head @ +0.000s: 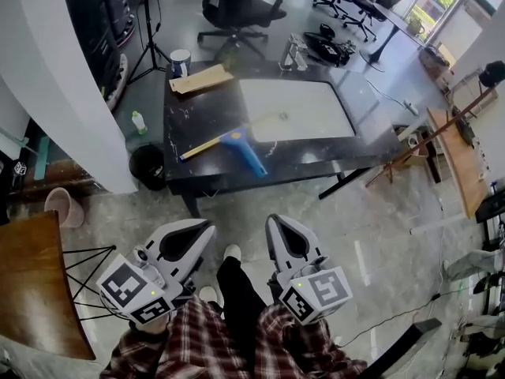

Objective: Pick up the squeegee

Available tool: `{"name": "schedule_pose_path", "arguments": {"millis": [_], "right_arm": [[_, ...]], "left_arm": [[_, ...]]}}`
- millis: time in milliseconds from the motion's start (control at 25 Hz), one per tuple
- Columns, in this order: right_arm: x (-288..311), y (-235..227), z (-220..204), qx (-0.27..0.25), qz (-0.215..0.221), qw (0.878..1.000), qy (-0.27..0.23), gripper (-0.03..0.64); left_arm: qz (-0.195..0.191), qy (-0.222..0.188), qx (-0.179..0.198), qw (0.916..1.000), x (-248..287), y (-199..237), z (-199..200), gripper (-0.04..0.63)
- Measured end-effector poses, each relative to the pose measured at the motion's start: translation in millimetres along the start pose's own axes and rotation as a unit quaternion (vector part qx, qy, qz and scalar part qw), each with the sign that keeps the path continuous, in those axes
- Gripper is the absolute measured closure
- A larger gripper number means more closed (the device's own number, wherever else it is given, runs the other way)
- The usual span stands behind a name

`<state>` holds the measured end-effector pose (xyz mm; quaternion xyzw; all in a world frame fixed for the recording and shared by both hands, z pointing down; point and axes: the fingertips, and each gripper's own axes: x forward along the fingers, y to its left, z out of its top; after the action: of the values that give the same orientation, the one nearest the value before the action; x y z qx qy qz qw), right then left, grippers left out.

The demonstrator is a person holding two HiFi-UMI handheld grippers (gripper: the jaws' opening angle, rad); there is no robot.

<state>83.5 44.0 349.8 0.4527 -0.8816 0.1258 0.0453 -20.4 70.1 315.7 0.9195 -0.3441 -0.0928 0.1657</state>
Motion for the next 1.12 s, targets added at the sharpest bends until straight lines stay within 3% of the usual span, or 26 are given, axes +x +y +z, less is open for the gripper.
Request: {"name": "schedule_pose_path", "arguments": {"millis": [320, 720, 880, 1120], "right_arm": [[70.4, -64.3, 40.6, -0.007, 0.037, 0.999, -0.002, 0.604], [126.5, -94.4, 52.5, -0.005, 0.074, 0.997, 0.022, 0.604], [150.2, -95.3, 56.9, -0.007, 0.072, 0.997, 0.025, 0.604], [191.2, -89.5, 68.4, -0.009, 0.053, 0.998, 0.024, 0.605]], "left_arm": [[0.031, -0.012, 0.012, 0.9994, 71.9, 55.3, 32.6, 0.586], [0.074, -0.017, 0.001, 0.9971, 98.1, 101.7, 44.8, 0.586], [0.070, -0.018, -0.005, 0.9974, 104.6, 125.5, 51.2, 0.586], [0.034, -0.016, -0.011, 0.9992, 116.3, 163.8, 69.1, 0.586]]}}
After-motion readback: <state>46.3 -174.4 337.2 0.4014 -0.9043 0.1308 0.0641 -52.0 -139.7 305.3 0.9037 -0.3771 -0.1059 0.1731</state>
